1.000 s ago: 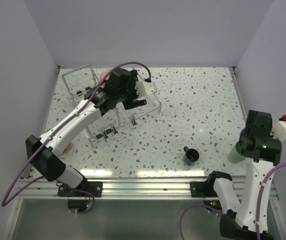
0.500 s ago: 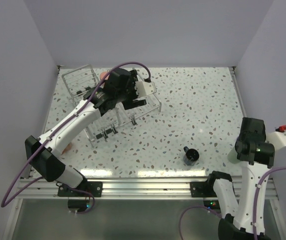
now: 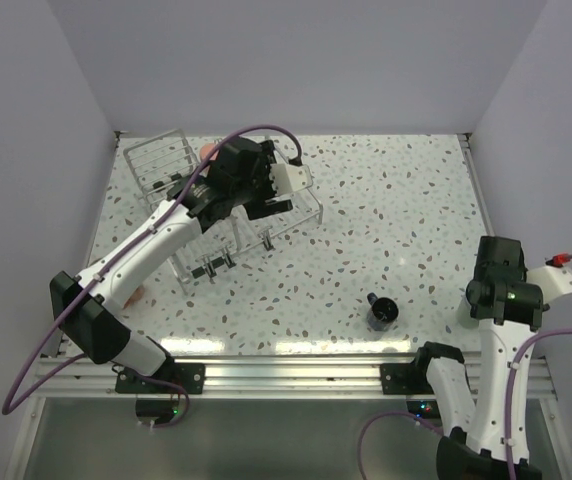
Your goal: Unload the cups from the dish rack
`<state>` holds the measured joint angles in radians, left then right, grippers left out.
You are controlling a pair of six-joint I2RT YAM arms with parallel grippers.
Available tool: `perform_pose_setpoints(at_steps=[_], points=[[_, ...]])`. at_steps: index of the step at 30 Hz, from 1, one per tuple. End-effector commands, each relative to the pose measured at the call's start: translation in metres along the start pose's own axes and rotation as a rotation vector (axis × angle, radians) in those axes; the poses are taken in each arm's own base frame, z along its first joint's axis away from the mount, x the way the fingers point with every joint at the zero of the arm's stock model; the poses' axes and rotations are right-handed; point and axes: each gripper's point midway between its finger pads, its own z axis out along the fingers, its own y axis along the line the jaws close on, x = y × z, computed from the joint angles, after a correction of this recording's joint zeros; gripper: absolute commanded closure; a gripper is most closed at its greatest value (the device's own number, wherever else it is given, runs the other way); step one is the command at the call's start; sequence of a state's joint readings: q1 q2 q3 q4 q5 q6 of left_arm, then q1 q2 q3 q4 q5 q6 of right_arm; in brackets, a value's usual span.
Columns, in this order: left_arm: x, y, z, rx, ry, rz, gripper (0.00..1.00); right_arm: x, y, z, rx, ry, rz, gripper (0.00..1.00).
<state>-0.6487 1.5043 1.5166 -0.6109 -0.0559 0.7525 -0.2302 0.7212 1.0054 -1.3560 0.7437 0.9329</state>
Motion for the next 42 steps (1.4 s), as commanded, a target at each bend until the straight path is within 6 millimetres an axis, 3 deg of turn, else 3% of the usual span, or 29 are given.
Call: perform_pose_setpoints(at_steps=[1,8,14,17,18,19,20,21,22,24,27,32,37,42], points=[[-0.002,0.006,-0.009,-0.027,-0.019,0.016,0.00,-0.011,0.007,0.004,0.003,-0.046,0.044,0.57],[0.002,0.013,0.001,-0.072,-0.004,0.023,0.00,-0.022,0.011,0.003,-0.003,-0.080,0.030,0.54],[0.022,0.043,0.025,-0.146,0.044,-0.061,0.00,-0.031,0.022,-0.004,-0.066,-0.092,0.019,0.51],[0.052,0.075,0.042,-0.199,0.112,-0.152,0.00,-0.040,0.035,-0.011,-0.135,-0.096,0.006,0.49],[0.041,0.104,0.036,-0.250,0.085,-0.186,0.00,-0.045,0.041,-0.013,-0.162,-0.107,-0.005,0.48],[0.063,0.096,0.061,-0.189,0.163,-0.226,0.00,-0.045,0.047,-0.016,-0.197,-0.096,-0.012,0.44],[0.077,0.110,0.066,-0.197,0.192,-0.311,0.00,-0.051,0.052,-0.021,-0.227,-0.105,-0.009,0.42],[0.055,0.147,0.056,-0.254,0.129,-0.346,0.00,-0.057,0.058,-0.024,-0.255,-0.122,-0.025,0.41],[0.078,0.134,0.083,-0.187,0.208,-0.378,0.00,-0.057,0.065,-0.027,-0.292,-0.114,-0.032,0.40],[0.077,0.157,0.084,-0.229,0.191,-0.413,0.00,-0.063,0.075,-0.031,-0.332,-0.117,-0.058,0.35],[0.094,0.159,0.104,-0.242,0.206,-0.412,0.00,-0.065,0.082,-0.032,-0.345,-0.105,-0.104,0.29],[0.125,0.156,0.107,-0.183,0.220,-0.517,0.00,-0.066,0.084,-0.034,-0.349,-0.099,-0.138,0.23],[0.124,0.130,0.102,-0.034,0.157,-0.577,0.00,-0.064,0.091,-0.033,-0.378,-0.097,-0.145,0.22],[0.154,0.117,0.113,-0.001,0.227,-0.613,0.00,-0.061,0.098,-0.032,-0.396,-0.078,-0.153,0.22]])
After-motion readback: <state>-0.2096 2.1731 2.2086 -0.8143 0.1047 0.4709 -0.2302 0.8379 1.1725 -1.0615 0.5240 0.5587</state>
